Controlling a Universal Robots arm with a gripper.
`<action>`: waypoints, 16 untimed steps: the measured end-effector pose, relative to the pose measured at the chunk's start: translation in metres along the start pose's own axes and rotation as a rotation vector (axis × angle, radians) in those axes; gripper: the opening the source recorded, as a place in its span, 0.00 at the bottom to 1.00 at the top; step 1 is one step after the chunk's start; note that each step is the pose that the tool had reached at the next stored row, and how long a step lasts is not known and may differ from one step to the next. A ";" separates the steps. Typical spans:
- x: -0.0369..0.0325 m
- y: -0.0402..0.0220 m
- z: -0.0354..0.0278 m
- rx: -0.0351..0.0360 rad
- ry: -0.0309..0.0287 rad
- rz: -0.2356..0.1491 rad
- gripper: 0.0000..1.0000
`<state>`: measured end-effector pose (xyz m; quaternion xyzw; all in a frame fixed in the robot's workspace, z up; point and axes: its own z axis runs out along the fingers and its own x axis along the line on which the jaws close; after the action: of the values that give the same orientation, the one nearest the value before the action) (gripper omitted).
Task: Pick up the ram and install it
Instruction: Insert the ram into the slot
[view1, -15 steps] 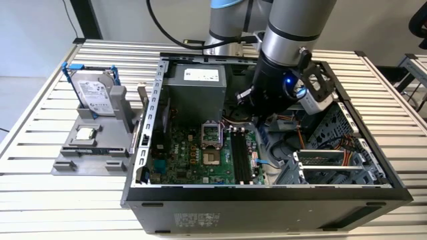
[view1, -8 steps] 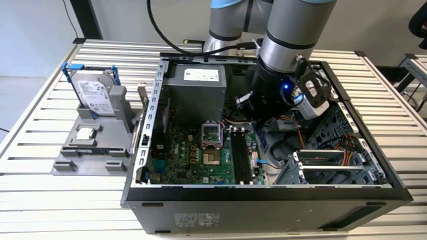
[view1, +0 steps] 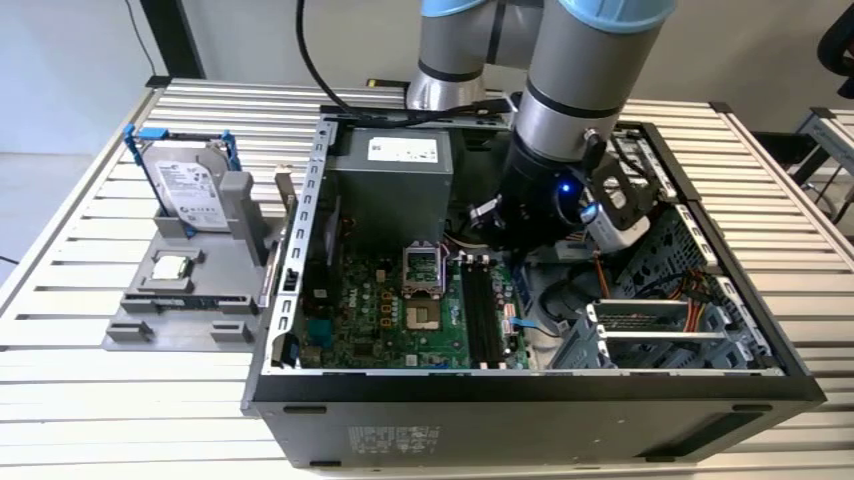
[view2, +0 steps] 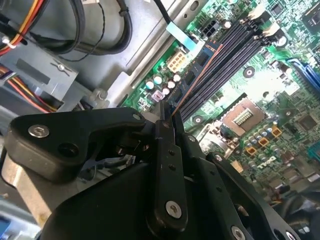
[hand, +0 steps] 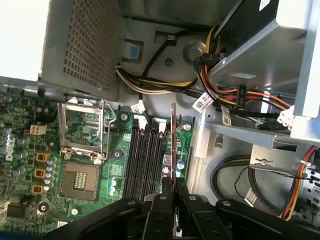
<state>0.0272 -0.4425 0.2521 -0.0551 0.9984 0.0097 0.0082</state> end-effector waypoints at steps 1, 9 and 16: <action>0.0001 -0.0001 0.0018 0.0002 -0.0004 0.013 0.00; 0.0007 -0.0019 0.0153 0.0016 -0.0020 0.096 0.00; 0.0036 -0.0104 0.0200 0.0022 -0.0024 0.116 0.00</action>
<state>0.0251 -0.4528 0.2318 0.0030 0.9999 0.0092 0.0089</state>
